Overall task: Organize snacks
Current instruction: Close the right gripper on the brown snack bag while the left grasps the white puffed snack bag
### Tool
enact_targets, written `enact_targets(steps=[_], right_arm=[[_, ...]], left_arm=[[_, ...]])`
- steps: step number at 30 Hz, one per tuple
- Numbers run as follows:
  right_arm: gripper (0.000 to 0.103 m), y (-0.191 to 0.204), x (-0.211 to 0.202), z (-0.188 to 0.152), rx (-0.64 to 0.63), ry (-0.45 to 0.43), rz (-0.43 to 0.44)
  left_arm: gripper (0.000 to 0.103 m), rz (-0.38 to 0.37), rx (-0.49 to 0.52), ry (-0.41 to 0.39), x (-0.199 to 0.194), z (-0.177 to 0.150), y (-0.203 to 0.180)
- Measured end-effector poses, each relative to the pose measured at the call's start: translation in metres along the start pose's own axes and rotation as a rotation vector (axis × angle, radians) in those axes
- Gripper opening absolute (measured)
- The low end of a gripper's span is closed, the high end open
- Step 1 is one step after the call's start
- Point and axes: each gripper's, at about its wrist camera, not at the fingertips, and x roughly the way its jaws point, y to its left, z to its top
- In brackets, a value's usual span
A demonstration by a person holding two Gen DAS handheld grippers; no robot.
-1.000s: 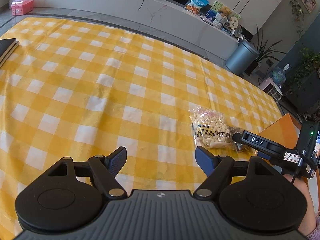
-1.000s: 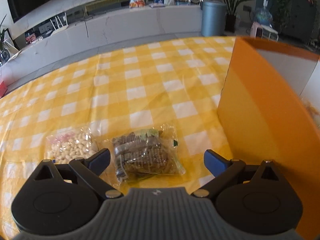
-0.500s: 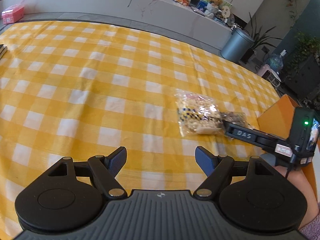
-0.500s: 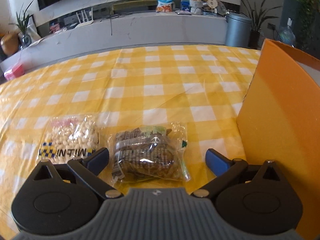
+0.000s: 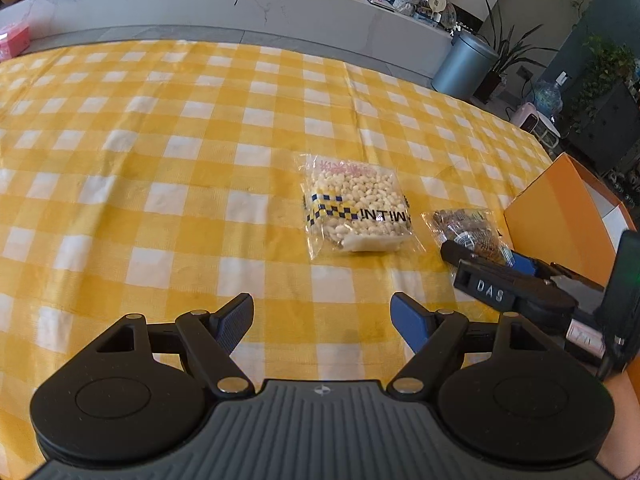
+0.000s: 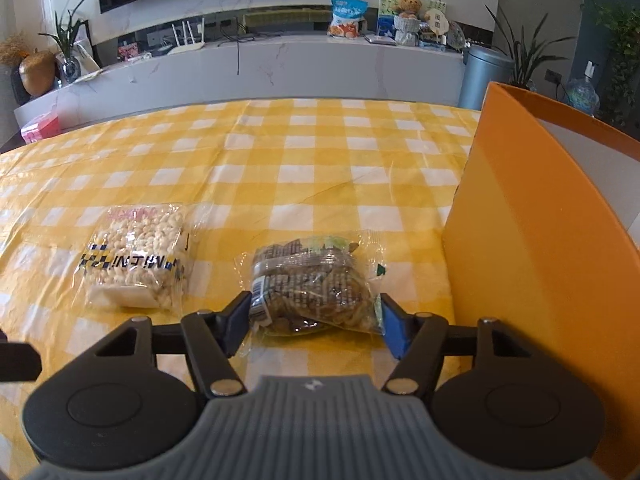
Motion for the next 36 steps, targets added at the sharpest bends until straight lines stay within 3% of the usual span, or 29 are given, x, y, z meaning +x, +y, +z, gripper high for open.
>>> enact_targets(steps=[4,12,23,34,36], right_arm=[[0.064,-0.001,-0.002,-0.008,-0.020,-0.043,0.011],[0.064,-0.003,0.000,-0.009,-0.024,-0.048,0.021],[0.064,-0.003,0.000,-0.010,-0.024,-0.049,0.022],[0.064,-0.004,0.000,-0.011,-0.026,-0.053,0.025],[0.064,-0.004,0.000,-0.010,-0.026,-0.046,0.025]], left_arm=[[0.092,0.008,0.021,-0.003,0.004,0.006,-0.009],[0.092,0.043,0.061,-0.014,0.019,0.021,-0.030],[0.092,0.145,0.110,-0.010,0.052,0.051,-0.052],[0.102,0.129,0.102,0.013,0.084,0.058,-0.048],[0.095,0.116,0.107,0.001,0.082,0.056,-0.049]])
